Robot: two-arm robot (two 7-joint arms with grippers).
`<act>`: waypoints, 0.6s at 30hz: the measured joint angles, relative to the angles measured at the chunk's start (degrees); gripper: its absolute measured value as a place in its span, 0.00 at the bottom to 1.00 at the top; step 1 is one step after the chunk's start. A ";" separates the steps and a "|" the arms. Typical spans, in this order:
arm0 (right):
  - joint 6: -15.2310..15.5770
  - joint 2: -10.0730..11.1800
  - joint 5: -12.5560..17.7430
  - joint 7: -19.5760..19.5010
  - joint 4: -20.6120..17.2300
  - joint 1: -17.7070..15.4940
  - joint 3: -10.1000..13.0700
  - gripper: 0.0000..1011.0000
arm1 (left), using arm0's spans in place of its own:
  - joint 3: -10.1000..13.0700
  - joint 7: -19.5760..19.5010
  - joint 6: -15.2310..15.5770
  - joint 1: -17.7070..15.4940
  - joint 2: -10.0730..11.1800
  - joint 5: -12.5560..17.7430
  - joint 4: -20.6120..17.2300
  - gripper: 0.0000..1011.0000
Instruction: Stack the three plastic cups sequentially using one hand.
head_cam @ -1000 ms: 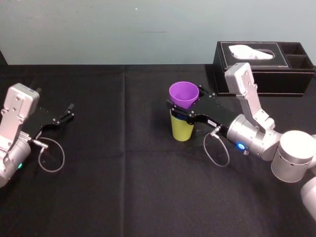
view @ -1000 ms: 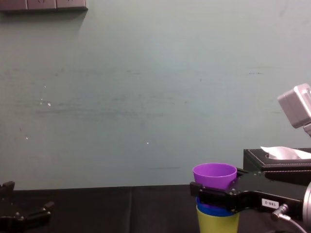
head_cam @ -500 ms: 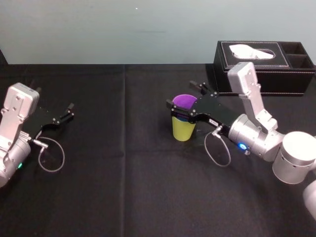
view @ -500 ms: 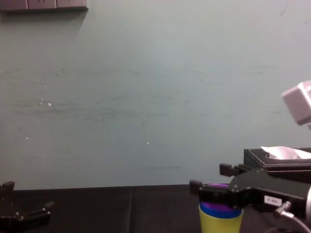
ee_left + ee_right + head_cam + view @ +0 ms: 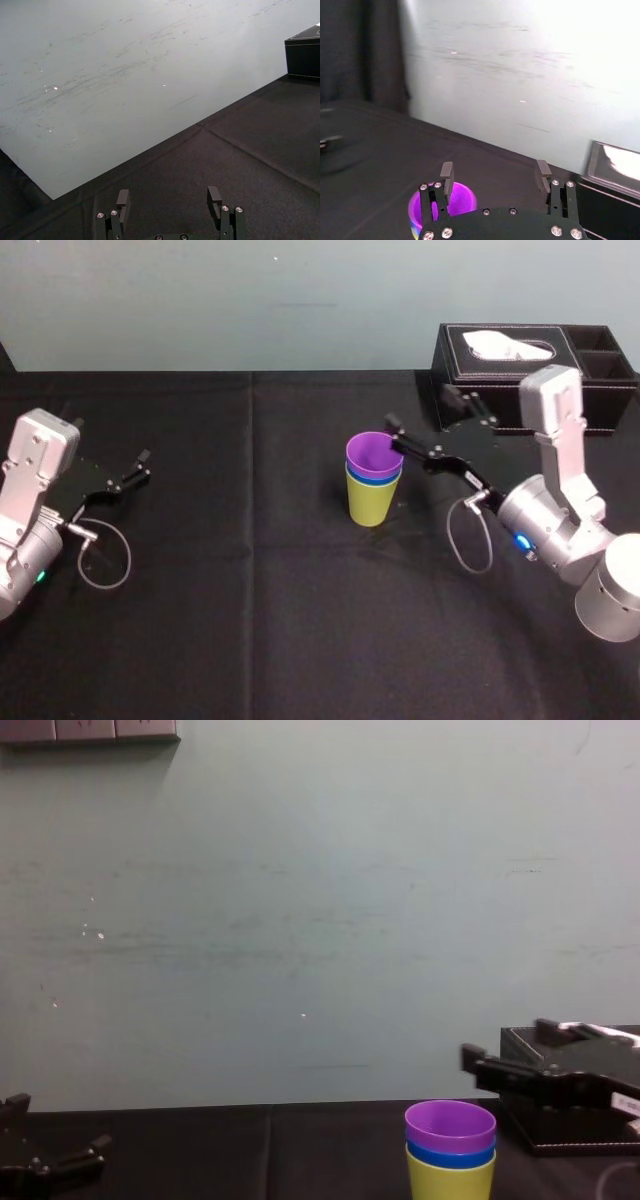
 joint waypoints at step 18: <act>2.53 -4.82 -12.05 -15.06 4.08 -2.13 2.34 0.99 | 0.00 0.00 0.00 0.00 0.00 0.00 0.00 1.00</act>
